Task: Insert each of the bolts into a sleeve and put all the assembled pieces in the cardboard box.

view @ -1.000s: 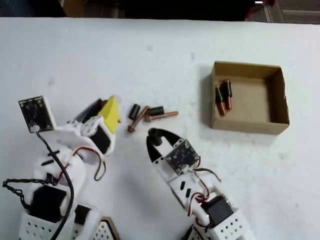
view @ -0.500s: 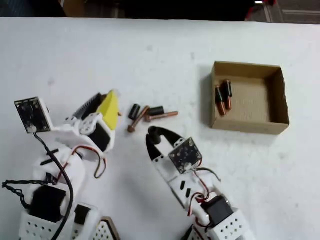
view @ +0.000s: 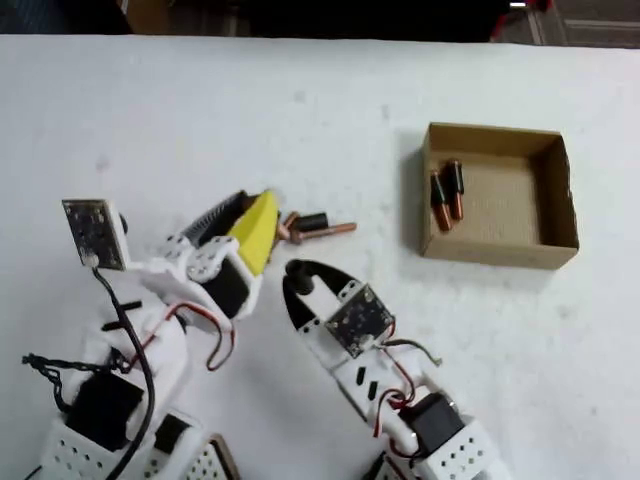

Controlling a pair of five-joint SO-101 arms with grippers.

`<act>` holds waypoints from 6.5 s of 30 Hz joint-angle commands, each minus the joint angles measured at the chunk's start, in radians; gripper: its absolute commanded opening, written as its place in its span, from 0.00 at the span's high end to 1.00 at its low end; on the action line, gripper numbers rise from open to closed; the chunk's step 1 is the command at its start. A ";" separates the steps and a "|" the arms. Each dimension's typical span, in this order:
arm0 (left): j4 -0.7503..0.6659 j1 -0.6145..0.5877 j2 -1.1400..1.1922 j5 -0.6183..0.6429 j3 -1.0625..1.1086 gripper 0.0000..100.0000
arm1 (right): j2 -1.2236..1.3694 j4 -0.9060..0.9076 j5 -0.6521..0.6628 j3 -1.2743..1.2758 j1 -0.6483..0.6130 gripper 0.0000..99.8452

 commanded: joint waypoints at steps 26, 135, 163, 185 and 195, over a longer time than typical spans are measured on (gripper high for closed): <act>0.078 0.051 -0.013 0.040 -0.020 0.98 | -0.010 -0.030 0.064 0.009 0.027 0.98; -0.215 0.031 -0.015 -0.149 0.425 0.74 | -0.010 -0.027 0.069 0.009 0.030 0.98; -0.103 -0.148 -0.355 -0.147 0.425 0.97 | -0.005 -0.022 0.069 0.009 0.030 0.98; -0.138 -0.306 -0.421 -0.284 0.609 0.98 | -0.012 0.056 0.071 0.009 0.137 0.98; -0.144 -0.380 -0.421 -0.284 0.612 0.98 | -0.012 0.045 0.071 0.003 0.174 0.98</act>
